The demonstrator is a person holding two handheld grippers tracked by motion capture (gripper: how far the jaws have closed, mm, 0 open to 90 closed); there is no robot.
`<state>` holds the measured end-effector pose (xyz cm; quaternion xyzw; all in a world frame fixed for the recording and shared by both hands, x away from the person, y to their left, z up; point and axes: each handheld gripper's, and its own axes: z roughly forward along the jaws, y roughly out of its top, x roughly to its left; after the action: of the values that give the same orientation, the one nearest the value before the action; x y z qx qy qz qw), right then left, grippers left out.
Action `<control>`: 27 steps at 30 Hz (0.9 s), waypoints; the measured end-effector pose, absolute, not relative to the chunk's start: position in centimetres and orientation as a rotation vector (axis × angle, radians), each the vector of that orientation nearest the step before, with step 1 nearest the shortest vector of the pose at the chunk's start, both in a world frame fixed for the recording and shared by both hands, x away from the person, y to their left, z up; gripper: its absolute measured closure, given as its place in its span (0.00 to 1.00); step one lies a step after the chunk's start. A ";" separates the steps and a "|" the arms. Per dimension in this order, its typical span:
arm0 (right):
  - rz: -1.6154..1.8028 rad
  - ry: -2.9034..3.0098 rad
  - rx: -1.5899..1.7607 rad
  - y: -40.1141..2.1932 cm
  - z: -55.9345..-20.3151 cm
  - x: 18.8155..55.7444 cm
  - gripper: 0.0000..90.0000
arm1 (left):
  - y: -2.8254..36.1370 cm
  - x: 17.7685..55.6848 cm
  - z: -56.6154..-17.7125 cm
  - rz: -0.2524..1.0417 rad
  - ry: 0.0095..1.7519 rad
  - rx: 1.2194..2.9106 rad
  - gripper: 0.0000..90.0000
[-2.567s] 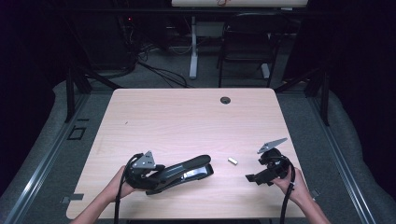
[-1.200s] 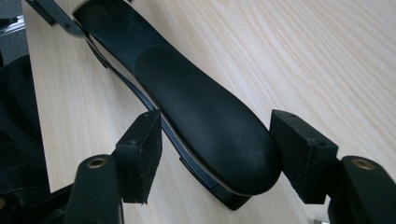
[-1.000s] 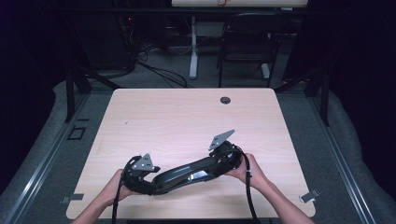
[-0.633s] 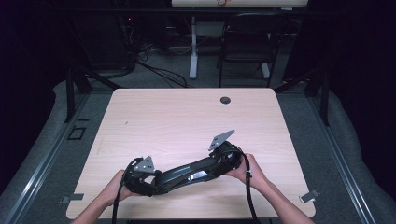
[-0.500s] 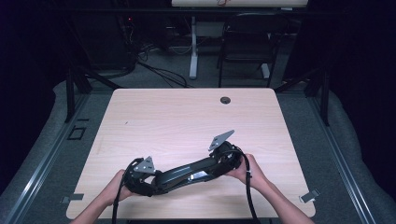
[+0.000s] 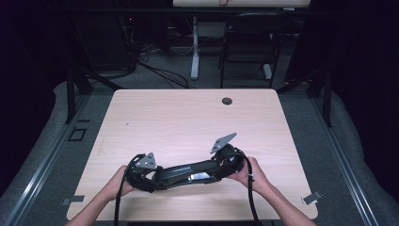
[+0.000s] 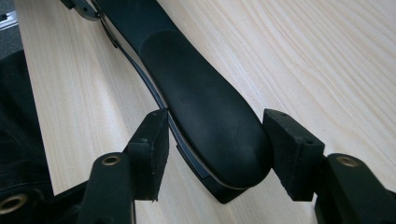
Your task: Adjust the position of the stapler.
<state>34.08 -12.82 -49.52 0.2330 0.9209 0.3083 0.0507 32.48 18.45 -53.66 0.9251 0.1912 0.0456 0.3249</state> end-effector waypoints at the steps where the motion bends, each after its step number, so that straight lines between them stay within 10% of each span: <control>1: 0.931 2.804 0.710 -12.8 -49.5 34.1 0.48 | 18.4 32.6 -53.7 0.121 0.500 2.425 0.42; 27: 0.859 2.744 0.700 -11.8 -49.4 33.2 0.52 | 18.4 34.7 -53.7 0.114 0.548 2.411 0.36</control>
<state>33.17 -11.83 -49.44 0.2356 0.9234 0.2890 0.0913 34.73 18.44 -53.68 0.9205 0.2092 0.0434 0.3271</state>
